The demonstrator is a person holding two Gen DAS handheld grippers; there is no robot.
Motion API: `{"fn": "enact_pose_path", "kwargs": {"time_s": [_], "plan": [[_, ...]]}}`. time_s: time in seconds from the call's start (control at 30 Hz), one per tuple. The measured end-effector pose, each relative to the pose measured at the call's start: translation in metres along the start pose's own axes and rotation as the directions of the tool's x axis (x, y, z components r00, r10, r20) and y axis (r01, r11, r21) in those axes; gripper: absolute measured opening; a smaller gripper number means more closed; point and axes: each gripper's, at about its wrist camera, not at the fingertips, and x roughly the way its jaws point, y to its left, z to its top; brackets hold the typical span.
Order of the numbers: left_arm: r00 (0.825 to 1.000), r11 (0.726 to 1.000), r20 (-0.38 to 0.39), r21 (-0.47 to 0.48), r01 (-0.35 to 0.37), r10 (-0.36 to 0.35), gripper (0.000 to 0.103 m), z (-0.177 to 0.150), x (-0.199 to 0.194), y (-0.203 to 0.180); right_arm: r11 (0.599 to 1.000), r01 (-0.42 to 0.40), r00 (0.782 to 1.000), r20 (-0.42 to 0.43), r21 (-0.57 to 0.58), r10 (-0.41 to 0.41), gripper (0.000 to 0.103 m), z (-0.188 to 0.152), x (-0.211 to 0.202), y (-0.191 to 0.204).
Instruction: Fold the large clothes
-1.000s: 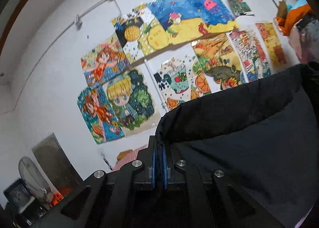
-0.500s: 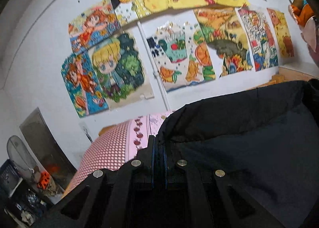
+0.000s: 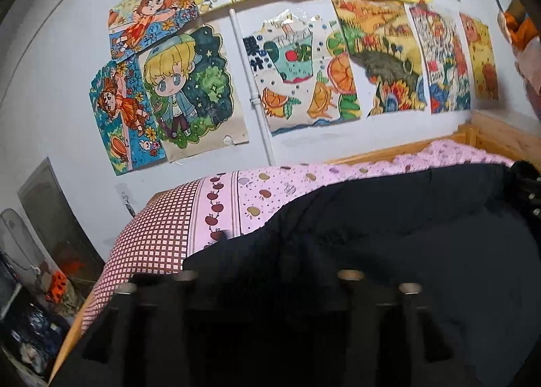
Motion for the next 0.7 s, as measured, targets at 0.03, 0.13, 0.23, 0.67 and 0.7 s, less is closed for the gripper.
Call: {"fn": "enact_pose_path", "kwargs": {"time_s": [0.03,0.13,0.23,0.67,0.7], "plan": [[1.000,1.000,0.015,-0.006,0.005,-0.005,0.071,0.000,-0.003,0.002,1.000,-0.002,1.000,-0.002,0.004,0.002,0.017,0.000,0.001,-0.002],[0.998,1.000,0.057,-0.005,-0.003,0.003,0.083,0.000,-0.014,0.003,1.000,-0.020,1.000,0.022,0.019,0.020,0.043,-0.001,-0.005,-0.007],[0.998,1.000,0.065,-0.007,-0.016,0.017,0.089,-0.001,-0.022,0.004,1.000,-0.002,0.997,0.083,0.005,0.001,0.073,-0.001,-0.022,-0.007],[0.999,1.000,0.043,-0.021,-0.023,0.024,0.103,-0.020,-0.041,0.017,0.988,-0.146,0.984,0.094,-0.050,0.150,0.086,-0.017,-0.058,0.022],[0.999,0.999,0.025,-0.004,-0.045,0.045,0.103,-0.019,-0.035,0.014,0.988,-0.142,0.985,0.087,-0.053,0.146,0.086,-0.017,-0.053,0.025]]}}
